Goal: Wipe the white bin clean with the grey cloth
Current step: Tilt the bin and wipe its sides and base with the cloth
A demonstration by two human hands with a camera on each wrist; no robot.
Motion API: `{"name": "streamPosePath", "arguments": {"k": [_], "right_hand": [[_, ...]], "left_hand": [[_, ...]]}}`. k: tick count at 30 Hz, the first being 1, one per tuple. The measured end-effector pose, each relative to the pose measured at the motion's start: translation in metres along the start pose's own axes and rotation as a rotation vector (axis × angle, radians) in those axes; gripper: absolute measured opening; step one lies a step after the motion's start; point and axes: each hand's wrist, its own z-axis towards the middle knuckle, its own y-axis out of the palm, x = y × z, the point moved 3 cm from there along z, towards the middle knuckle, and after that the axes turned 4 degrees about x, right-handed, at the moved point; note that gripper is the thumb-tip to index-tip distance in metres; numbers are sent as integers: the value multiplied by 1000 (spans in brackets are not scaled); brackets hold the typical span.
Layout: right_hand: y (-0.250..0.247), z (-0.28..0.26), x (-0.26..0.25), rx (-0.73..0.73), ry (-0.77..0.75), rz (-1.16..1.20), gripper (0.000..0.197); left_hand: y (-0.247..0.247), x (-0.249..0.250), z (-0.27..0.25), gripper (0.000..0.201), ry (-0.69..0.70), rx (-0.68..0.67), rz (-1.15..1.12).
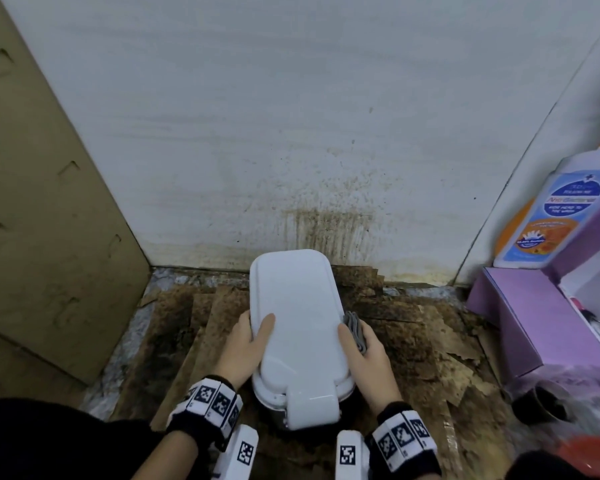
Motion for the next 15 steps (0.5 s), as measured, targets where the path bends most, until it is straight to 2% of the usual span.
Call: {"name": "streamPosePath", "arguments": {"k": [2, 4, 11, 15], "right_hand": [[3, 3, 0, -19, 9, -4, 51], [7, 0, -5, -12, -14, -43, 46], [17, -14, -7, 132, -85, -27, 44], [23, -24, 2, 215, -75, 9, 60]], "left_hand": [[-1, -1, -6, 55, -23, 62, 70], [-3, 0, -10, 59, -33, 84, 102], [-10, 12, -12, 56, 19, 11, 47], [-12, 17, -6, 60, 29, -50, 65]]}}
